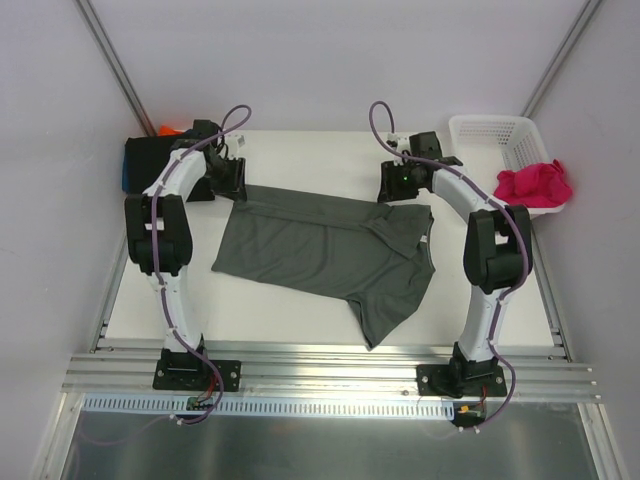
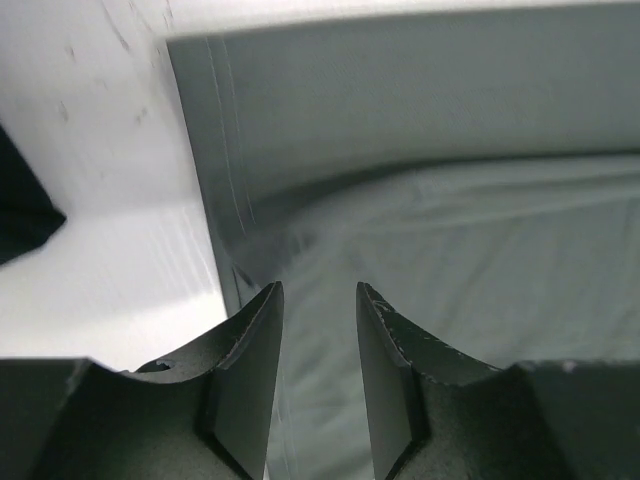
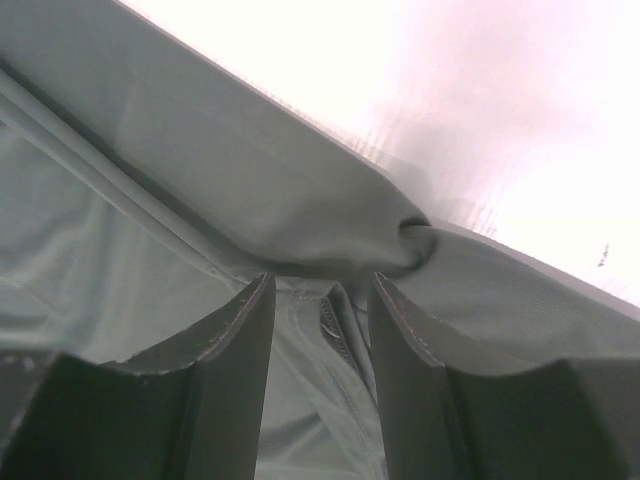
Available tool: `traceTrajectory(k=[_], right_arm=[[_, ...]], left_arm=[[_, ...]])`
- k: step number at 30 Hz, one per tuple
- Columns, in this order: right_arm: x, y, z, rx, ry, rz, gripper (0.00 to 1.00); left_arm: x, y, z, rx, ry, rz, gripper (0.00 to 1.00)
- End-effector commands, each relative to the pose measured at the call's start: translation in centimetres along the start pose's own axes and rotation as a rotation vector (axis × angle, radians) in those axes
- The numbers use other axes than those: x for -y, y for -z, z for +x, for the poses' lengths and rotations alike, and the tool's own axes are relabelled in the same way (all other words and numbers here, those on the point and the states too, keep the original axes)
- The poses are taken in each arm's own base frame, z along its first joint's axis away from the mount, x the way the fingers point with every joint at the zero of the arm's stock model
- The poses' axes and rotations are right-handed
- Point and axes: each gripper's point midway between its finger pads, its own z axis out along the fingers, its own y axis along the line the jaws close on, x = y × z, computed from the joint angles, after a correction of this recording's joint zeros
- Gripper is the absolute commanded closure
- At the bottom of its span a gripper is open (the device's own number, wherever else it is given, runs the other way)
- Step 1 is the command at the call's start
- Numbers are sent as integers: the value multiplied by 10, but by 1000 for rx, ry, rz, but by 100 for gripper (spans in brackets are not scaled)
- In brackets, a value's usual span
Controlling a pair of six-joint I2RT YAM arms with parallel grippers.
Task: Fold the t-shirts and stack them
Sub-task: Fold the tshirt
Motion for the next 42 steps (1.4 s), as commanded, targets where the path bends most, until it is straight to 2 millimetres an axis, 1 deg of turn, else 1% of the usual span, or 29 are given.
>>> traceTrajectory(k=[1,2,3,4,6,7,9,10,11,12,13,14,15,16,17,18,19,20,21,22,24,27,28,31,32,35,36,39,42], right_arm=[[-22,11,-20,58,13,-48,55],[-25,12,-21,62,19,-51,55],[-26,13,-20,63,21,-52,55],[-26,11,-19,61,20,-49,55],[-28,9,-19,61,26,-53,55],[-27,8,-20,63,29,-52,55],[-25,2,-20,54,29,-44,55],[-27,1,-20,53,32,-49,55],[-25,-3,-22,50,31,-48,55],[-26,-4,-22,48,30,-47,55],[-25,-6,-22,47,23,-47,55],[-24,-8,-22,45,21,-46,55],[-23,-11,-21,40,18,-46,55],[-23,-13,-19,35,20,-46,55],[-23,-14,-20,35,19,-43,55],[-22,-17,-16,23,13,-44,56],[-21,-18,-15,21,13,-44,55],[-21,-19,-13,18,11,-43,55],[-21,-20,-11,13,10,-45,55],[-19,-22,-9,6,8,-43,55],[-20,-23,-6,-3,4,-44,56],[-21,-22,1,-22,-17,-47,56],[-21,-22,8,-38,-28,-47,56],[-25,-14,19,-60,-55,-58,56],[-26,-12,31,-80,-67,-59,57],[-31,-6,51,-117,-107,-71,57],[-34,-2,64,-140,-121,-83,57],[-38,5,88,-179,-151,-89,58],[-43,13,99,-197,-155,-91,58]], left_arm=[[18,33,2,35,-32,32,65],[19,38,2,43,-35,31,65],[20,37,8,32,-29,34,65],[21,40,8,36,-28,35,65],[21,40,6,40,-29,32,65],[19,36,6,34,-26,32,66],[18,37,-9,61,-31,27,66],[16,30,-10,51,-26,28,66],[16,32,-22,75,-30,23,66],[16,31,-25,78,-21,27,66],[14,24,-27,71,-17,30,66],[15,26,-37,93,-20,32,66],[15,25,-40,96,-14,35,66],[13,18,-41,87,-8,39,66],[14,20,-50,107,-12,40,66],[13,18,-53,110,-12,40,66],[10,9,-52,97,-4,42,66],[10,10,-60,116,-8,40,66],[9,8,-63,117,-2,40,66],[7,1,-62,107,5,44,66],[8,1,-68,118,5,47,66],[8,-1,-68,114,8,51,66],[8,-1,-67,111,9,53,66],[9,-1,-63,106,9,55,66],[9,0,-64,107,10,56,66],[12,3,-64,110,16,64,66],[13,4,-64,111,19,67,66],[16,7,-63,113,23,80,66],[18,10,-61,111,22,82,67]])
